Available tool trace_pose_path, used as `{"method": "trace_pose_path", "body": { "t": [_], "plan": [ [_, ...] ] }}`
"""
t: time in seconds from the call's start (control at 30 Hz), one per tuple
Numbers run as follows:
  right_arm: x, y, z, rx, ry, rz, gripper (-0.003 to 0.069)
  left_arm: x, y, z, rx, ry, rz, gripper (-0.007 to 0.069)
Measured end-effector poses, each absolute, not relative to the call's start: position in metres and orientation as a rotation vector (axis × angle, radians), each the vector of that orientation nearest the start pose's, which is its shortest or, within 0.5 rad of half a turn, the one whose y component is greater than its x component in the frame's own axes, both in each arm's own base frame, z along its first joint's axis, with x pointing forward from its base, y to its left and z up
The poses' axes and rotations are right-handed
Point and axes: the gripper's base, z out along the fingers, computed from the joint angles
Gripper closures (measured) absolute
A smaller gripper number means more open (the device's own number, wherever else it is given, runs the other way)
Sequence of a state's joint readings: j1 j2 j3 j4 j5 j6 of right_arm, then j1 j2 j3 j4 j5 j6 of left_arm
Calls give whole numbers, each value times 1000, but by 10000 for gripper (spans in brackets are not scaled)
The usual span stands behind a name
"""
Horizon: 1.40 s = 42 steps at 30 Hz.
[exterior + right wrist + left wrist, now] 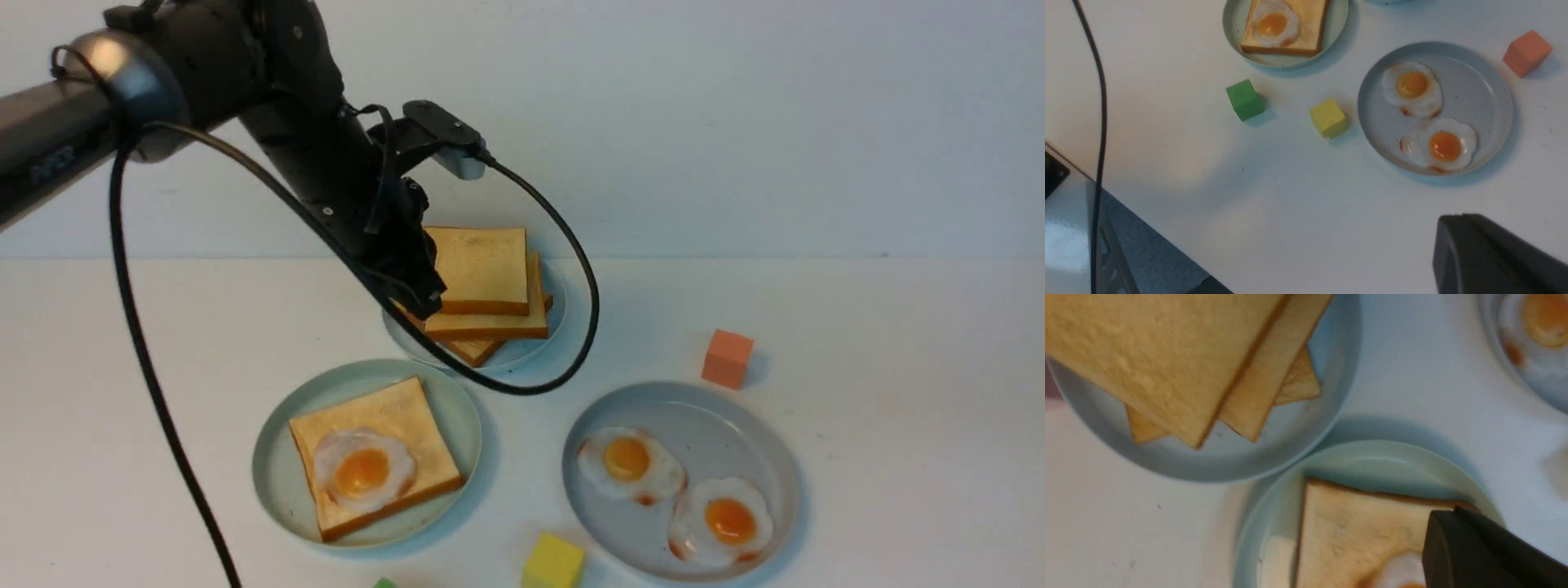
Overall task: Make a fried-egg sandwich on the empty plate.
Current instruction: Use the left arm to grab a slice of bread
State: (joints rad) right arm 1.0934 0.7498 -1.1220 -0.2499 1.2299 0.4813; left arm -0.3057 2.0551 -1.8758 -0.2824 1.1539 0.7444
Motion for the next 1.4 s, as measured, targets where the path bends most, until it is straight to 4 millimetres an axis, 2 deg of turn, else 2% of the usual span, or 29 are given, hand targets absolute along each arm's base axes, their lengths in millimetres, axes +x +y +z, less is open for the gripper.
{"method": "trace_pose_path", "body": {
  "t": [0.1, 0.23, 0.27, 0.33, 0.4, 0.5, 0.7, 0.83, 0.93, 1.1, 1.4],
  "plan": [
    [65, 80, 415, -689, 2224, 502, 659, 438, -162, 256, 1333, 2386, -250, 587],
    [65, 80, 415, -700, 2219, 505, 657, 457, -165, 227, 1393, 2346, -184, 422],
    [65, 80, 415, -700, 2219, 505, 657, 458, -166, 226, 1392, 2345, -181, 413],
    [64, 81, 415, -702, 2220, 508, 657, 463, -166, 221, 1433, 2292, -134, 302],
    [64, 81, 415, -702, 2220, 508, 656, 464, -167, 223, 1458, 2246, -110, 248],
    [64, 81, 415, -702, 2221, 507, 653, 467, -168, 227, 1507, 2167, -69, 206],
    [65, 81, 415, -703, 2221, 506, 652, 476, -170, 224, 1521, 2063, 1, 197],
    [65, 81, 414, -703, 2222, 505, 652, 488, -172, 210, 1473, 2019, 45, 197],
    [65, 81, 414, -703, 2222, 505, 650, 490, -173, 201, 1479, 2031, 39, 197],
    [65, 81, 414, -703, 2222, 505, 645, 486, -172, 198, 1532, 2050, 21, 197],
    [65, 81, 414, -703, 2222, 504, 641, 488, -172, 199, 1607, 1969, 71, 197]
  ]
}}
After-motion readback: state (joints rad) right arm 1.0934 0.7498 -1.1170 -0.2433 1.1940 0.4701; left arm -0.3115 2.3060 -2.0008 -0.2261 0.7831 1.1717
